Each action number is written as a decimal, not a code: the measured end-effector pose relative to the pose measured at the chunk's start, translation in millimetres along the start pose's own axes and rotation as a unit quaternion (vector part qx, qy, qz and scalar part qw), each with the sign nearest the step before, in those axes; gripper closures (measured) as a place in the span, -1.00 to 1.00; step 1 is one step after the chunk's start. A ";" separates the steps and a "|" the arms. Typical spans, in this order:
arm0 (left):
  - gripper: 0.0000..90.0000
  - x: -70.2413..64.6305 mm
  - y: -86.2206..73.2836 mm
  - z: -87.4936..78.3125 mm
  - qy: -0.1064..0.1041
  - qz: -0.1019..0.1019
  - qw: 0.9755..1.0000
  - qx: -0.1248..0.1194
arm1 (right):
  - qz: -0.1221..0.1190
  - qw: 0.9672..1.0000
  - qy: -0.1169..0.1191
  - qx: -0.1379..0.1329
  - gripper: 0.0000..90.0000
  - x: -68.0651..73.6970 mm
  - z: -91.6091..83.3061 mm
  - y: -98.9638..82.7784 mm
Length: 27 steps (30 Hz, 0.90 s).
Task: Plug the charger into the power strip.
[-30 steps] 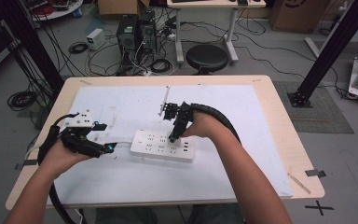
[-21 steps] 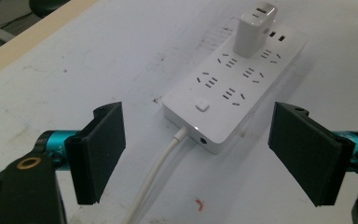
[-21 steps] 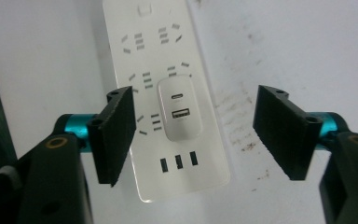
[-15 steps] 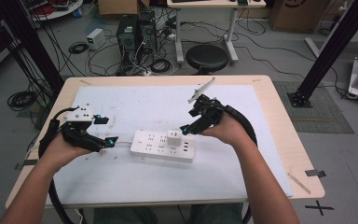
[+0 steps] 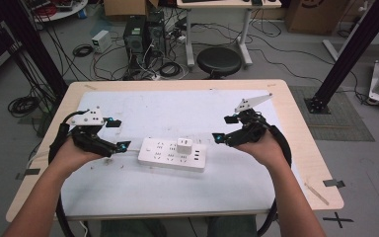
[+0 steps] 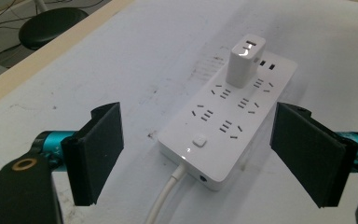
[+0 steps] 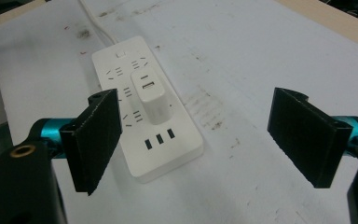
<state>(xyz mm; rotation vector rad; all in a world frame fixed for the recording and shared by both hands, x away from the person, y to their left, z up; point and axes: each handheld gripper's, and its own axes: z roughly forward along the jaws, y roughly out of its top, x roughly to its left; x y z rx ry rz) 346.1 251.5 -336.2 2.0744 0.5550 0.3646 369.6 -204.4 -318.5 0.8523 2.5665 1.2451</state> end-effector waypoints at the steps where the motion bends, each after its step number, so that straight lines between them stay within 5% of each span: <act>1: -0.61 -0.3 0.2 -0.5 0.001 0.000 1.000 0.001 | -0.001 1.000 -0.001 0.001 -0.60 -0.7 -0.7 -1.3; 27: -0.61 -2.9 4.6 1.4 0.009 0.005 1.000 0.008 | -0.005 1.000 -0.023 0.009 -0.60 6.8 -10.0 -7.2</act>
